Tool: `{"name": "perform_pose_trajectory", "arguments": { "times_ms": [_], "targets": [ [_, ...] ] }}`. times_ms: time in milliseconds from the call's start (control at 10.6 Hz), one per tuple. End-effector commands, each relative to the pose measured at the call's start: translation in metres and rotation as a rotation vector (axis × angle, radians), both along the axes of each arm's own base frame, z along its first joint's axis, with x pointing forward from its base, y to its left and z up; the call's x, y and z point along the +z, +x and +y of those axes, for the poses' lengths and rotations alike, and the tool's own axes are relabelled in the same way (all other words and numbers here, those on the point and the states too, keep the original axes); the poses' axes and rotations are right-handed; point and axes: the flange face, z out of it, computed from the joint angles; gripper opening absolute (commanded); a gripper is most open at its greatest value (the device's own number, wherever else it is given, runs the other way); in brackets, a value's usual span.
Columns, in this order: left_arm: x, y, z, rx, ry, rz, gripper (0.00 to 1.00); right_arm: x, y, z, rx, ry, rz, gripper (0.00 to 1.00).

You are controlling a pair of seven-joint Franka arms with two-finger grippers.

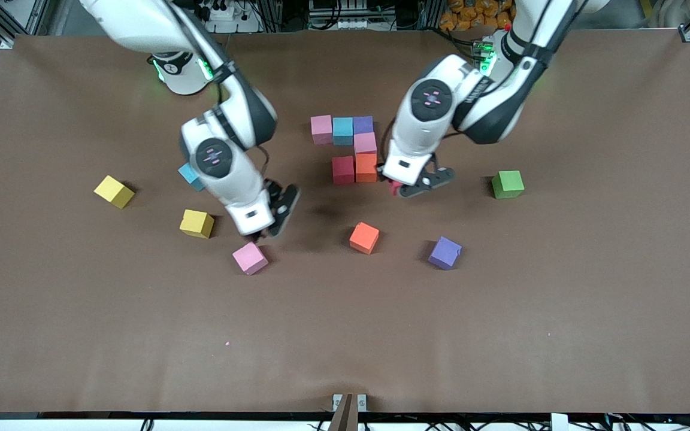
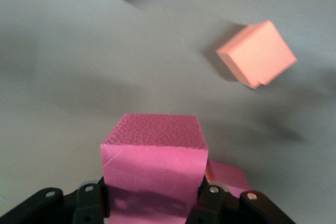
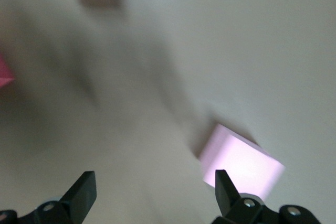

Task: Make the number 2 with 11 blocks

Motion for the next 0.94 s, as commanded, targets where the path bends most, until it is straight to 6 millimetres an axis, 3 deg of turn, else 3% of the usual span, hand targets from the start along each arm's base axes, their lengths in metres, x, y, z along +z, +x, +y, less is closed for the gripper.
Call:
{"name": "perform_pose_trajectory", "arguments": {
  "times_ms": [0,188,283,565,848],
  "targets": [
    [-0.007,0.001,-0.05,0.203,-0.022,0.036,0.35,-0.003,0.02,-0.017,-0.132,0.015,0.008,1.0],
    [-0.014,-0.001,-0.078,0.405,-0.036,0.049,0.35,-0.014,0.045,-0.053,-0.189,0.014,0.007,1.0],
    [-0.02,-0.001,-0.087,0.502,-0.049,0.054,0.35,-0.018,0.048,-0.061,-0.212,0.018,0.014,1.0],
    [-0.028,-0.003,-0.119,0.8,-0.086,0.086,0.35,-0.043,0.053,-0.058,-0.238,0.03,0.002,1.0],
    [-0.032,-0.027,-0.148,0.943,-0.126,0.089,0.35,-0.061,0.056,-0.046,-0.302,0.04,-0.001,1.0]
  ]
}}
